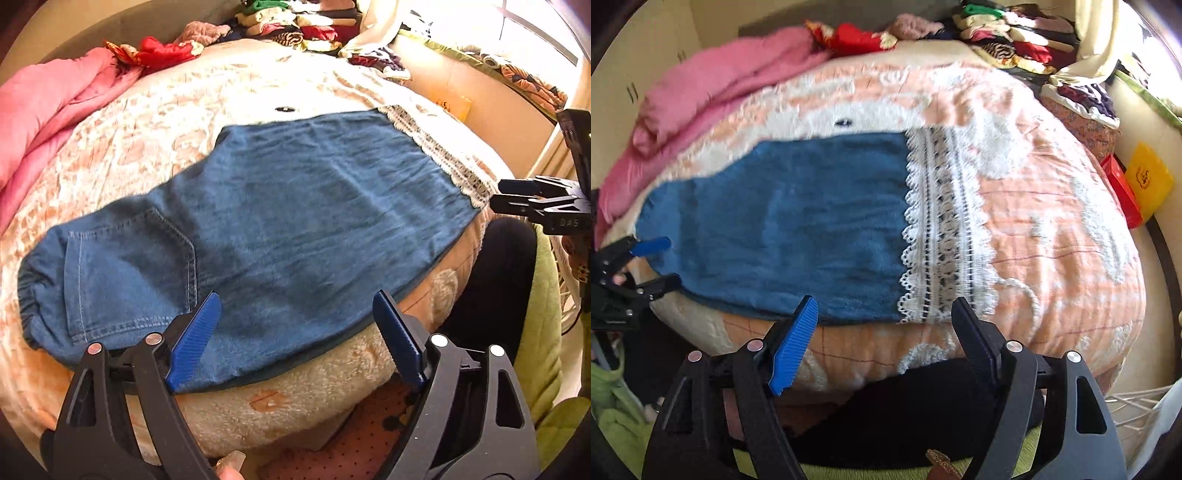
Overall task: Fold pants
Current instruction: 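Open and lift both tools away from the flattened pants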
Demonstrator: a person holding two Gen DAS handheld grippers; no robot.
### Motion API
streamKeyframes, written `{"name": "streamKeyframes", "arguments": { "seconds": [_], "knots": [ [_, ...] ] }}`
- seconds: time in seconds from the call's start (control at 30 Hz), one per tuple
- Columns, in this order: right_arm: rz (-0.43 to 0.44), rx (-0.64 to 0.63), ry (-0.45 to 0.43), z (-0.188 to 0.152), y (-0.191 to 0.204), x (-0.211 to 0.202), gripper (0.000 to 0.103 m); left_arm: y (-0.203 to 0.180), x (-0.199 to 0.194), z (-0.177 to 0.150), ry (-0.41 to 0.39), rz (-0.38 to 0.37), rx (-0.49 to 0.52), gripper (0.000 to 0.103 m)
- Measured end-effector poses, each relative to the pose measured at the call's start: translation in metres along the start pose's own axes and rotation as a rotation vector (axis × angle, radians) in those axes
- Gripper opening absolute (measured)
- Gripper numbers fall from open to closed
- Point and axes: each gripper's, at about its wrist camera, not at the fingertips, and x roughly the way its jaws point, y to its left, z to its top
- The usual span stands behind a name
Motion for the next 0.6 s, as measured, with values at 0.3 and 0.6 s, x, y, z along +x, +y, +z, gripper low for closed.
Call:
{"name": "streamKeyframes", "arguments": {
  "seconds": [0.3, 0.6],
  "knots": [
    [0.008, 0.087, -0.082, -0.007, -0.023, -0.037, 0.086, -0.006, -0.016, 0.029, -0.059, 0.001, 0.007, 0.093],
    [0.008, 0.132, -0.117, -0.010, -0.034, -0.044, 0.086, -0.020, -0.018, 0.059, -0.084, 0.018, 0.067, 0.093]
  ]
}}
